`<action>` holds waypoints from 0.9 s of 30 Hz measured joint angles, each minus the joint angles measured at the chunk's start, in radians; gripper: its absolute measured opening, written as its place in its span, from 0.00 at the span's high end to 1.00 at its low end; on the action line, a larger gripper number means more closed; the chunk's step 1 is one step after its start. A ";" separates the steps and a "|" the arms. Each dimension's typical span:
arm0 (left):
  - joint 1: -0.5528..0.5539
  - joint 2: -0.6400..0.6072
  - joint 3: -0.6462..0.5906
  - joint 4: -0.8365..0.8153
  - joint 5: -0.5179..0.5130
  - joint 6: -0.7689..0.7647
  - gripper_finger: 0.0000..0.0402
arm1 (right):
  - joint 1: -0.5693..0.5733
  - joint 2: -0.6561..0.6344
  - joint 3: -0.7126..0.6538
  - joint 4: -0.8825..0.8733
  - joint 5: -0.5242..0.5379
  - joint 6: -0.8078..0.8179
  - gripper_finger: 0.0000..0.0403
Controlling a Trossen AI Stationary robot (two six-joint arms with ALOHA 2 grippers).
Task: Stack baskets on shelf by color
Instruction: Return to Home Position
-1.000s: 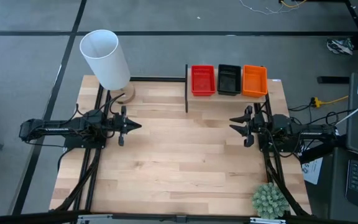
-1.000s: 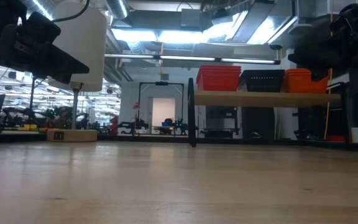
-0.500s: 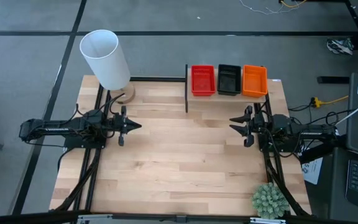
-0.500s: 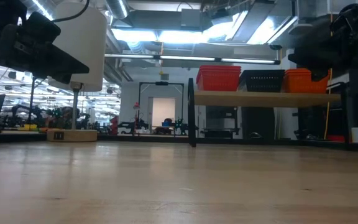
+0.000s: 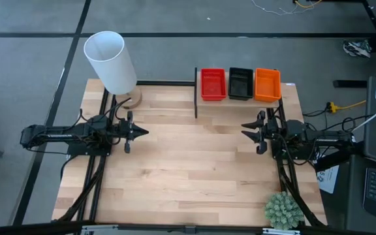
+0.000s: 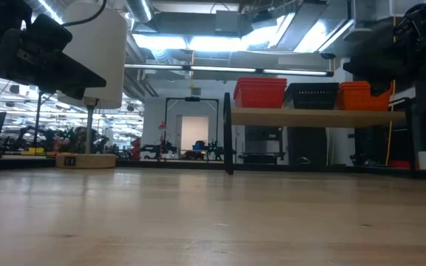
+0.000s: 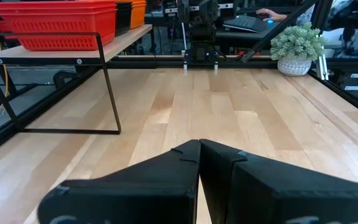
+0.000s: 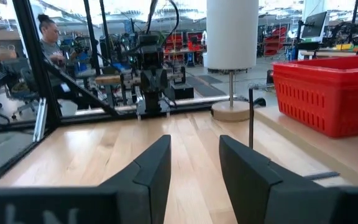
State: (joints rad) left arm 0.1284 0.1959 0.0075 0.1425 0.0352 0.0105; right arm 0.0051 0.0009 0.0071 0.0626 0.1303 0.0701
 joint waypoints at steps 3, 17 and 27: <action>0.000 0.000 0.000 0.000 0.000 0.000 1.00 | 0.000 0.000 0.000 0.003 0.000 0.000 0.66; 0.000 0.000 0.000 0.000 0.000 0.000 1.00 | 0.000 0.000 0.000 0.000 0.000 0.000 0.66; 0.000 0.000 0.000 0.000 0.000 0.000 1.00 | 0.000 0.000 0.000 -0.001 0.000 0.000 0.66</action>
State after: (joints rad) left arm 0.1284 0.1959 0.0075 0.1427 0.0351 0.0105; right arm 0.0051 0.0006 0.0071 0.0616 0.1307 0.0700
